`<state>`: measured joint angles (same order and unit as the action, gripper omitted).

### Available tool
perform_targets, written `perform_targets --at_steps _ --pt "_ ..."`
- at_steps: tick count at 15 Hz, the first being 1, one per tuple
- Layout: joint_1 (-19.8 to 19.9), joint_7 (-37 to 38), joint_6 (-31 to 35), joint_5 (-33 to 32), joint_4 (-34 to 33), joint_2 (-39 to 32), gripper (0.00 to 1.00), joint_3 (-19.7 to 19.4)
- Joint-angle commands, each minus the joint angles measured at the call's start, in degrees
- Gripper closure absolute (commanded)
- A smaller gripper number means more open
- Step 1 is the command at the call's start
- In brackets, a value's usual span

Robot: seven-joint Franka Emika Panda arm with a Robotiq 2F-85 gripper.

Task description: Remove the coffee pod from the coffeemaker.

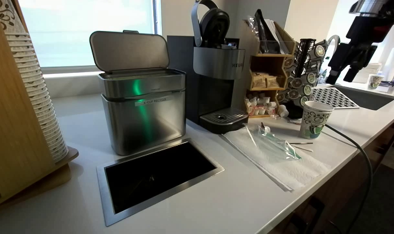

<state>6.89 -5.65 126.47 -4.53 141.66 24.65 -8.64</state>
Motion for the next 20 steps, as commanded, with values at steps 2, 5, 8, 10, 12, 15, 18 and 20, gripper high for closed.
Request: perform_targets --at_steps 2,5,8,10,12,15,18,20 --pt "0.25 -0.11 -0.14 0.13 -0.1 -0.02 0.0 0.23" --pt "-1.61 0.07 12.71 0.16 -1.75 -3.09 0.0 1.91" --pt "-3.89 -0.37 25.51 -0.9 -6.89 -11.03 0.0 4.95" --pt "-5.14 0.19 31.19 -1.76 -10.05 -15.06 0.0 7.42" --pt "-5.64 1.59 35.17 -3.81 -12.9 -17.66 0.0 9.76" --pt "-6.63 2.18 37.6 -5.58 -15.17 -16.16 0.0 11.55" --pt "-8.84 0.17 37.64 -0.89 -17.13 -15.65 0.0 11.43" --pt "-8.4 3.42 41.18 1.06 -17.31 -17.53 0.0 11.02"
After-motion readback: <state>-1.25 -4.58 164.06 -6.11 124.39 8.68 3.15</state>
